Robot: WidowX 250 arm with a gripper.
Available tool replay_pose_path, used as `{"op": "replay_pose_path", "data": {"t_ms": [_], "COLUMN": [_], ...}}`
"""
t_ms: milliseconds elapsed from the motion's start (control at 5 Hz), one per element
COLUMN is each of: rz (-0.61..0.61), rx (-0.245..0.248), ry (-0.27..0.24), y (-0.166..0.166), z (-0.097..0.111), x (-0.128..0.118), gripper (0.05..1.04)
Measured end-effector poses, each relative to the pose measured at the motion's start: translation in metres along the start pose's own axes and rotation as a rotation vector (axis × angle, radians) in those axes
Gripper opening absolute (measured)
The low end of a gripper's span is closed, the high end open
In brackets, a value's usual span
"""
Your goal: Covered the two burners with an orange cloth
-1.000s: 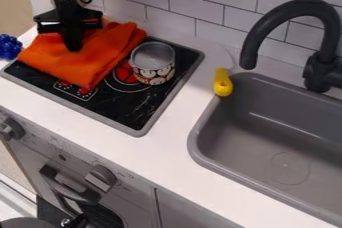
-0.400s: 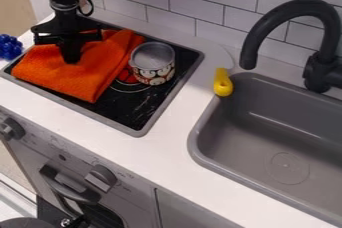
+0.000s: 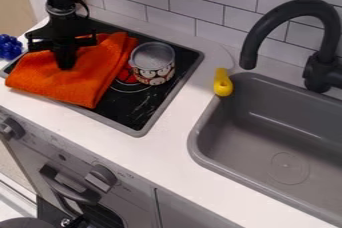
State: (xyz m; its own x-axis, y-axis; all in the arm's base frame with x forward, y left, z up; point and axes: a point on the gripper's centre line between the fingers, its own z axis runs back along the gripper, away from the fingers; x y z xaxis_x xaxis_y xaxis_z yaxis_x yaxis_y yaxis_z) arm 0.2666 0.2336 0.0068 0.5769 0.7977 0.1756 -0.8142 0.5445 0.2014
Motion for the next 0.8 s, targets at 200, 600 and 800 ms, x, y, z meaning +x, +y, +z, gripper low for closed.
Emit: {"op": "replay_pose_path", "data": {"t_ms": [200,600,800], "rz": [-0.004,-0.155,-0.190], "rx": [0.007,-0.080,-0.101], "ry": [0.009,-0.010,0.013], "y": [0.009,0.031,0.032], "z": [0.000,-0.001,-0.001], "x": [-0.003,-0.022,-0.025], "gripper": [0.052,0.052,0.052]}}
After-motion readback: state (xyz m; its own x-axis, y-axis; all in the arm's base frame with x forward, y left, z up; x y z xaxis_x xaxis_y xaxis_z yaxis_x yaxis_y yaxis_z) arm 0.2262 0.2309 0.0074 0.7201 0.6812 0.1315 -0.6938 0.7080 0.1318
